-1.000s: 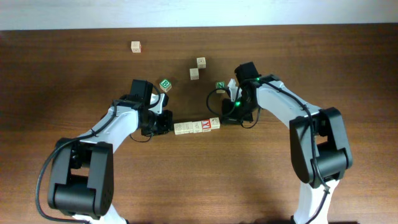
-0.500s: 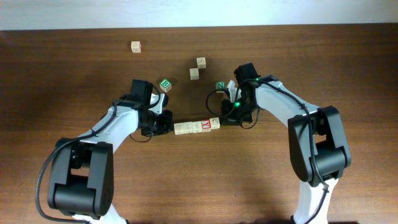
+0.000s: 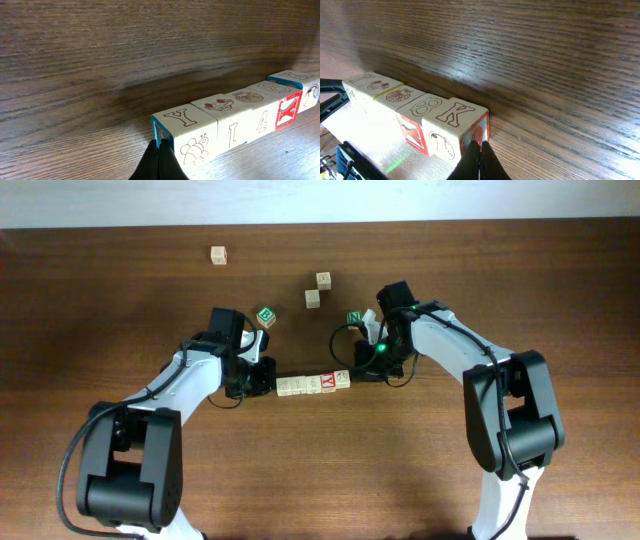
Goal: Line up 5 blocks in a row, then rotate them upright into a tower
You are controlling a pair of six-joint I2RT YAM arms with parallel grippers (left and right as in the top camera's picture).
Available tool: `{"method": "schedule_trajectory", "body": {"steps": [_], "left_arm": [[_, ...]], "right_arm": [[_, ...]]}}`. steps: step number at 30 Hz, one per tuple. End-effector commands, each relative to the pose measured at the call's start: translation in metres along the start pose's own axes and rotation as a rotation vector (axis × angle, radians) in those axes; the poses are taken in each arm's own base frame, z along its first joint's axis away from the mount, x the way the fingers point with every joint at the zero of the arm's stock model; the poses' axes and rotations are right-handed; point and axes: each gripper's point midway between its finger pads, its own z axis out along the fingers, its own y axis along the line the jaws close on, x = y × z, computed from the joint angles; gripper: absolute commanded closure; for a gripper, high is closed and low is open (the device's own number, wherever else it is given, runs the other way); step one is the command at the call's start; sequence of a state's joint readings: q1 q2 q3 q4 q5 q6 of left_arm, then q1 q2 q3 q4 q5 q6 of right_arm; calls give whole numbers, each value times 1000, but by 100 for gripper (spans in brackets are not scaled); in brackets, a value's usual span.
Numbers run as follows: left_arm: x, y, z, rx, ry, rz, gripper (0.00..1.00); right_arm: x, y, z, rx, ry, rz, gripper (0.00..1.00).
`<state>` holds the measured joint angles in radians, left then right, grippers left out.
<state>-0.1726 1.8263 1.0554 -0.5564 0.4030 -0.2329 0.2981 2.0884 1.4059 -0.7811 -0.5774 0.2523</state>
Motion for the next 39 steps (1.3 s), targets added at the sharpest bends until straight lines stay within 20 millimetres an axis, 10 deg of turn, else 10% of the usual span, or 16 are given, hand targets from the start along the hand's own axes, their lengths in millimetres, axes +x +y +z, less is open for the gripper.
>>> {"method": "schedule_trajectory", "body": {"steps": [1,24,39], "left_arm": [[4,-1,3,12,15,-17,100],[4,-1,3,12,15,-17,100],[4,-1,3,12,15,-17,100]], "right_arm": [[5,17,-7,-50,-1,-40,96],[6,54,-38,-76,-58,-138,95],[-21,-37,-34,208,-123,34,96]]}}
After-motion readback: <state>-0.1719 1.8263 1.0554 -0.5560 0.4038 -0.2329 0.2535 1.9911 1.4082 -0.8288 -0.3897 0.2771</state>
